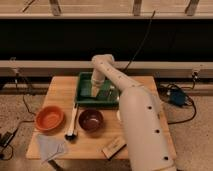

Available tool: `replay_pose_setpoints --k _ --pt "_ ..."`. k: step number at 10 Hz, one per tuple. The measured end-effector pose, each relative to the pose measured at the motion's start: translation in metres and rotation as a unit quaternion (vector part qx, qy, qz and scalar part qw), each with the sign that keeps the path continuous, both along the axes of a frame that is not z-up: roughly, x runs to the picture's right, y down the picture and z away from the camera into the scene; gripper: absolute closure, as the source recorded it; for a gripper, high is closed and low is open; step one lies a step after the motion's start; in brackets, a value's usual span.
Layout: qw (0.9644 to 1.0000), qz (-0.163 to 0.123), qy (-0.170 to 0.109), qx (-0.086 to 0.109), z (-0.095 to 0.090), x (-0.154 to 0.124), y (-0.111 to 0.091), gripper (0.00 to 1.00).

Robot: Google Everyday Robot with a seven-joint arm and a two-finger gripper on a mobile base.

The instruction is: Wipe tray with sponge

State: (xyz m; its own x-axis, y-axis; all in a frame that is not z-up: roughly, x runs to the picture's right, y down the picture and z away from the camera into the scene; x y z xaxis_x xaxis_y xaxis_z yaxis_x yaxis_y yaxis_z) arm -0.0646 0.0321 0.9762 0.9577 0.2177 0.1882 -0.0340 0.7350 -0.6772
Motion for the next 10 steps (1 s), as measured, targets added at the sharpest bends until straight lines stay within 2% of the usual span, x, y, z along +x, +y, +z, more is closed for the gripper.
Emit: replay_pose_setpoints --k 3,6,8,10 --pt "0.9999 0.005 0.005 -0.009 -0.01 0.032 0.02 1.0" --pt "0.9992 0.025 0.032 -0.002 -0.008 0.067 0.008 0.98" --pt "0.9989 0.028 0.036 0.0 -0.007 0.069 0.004 0.94" --pt "0.999 0.028 0.035 0.0 -0.007 0.068 0.004 0.78"
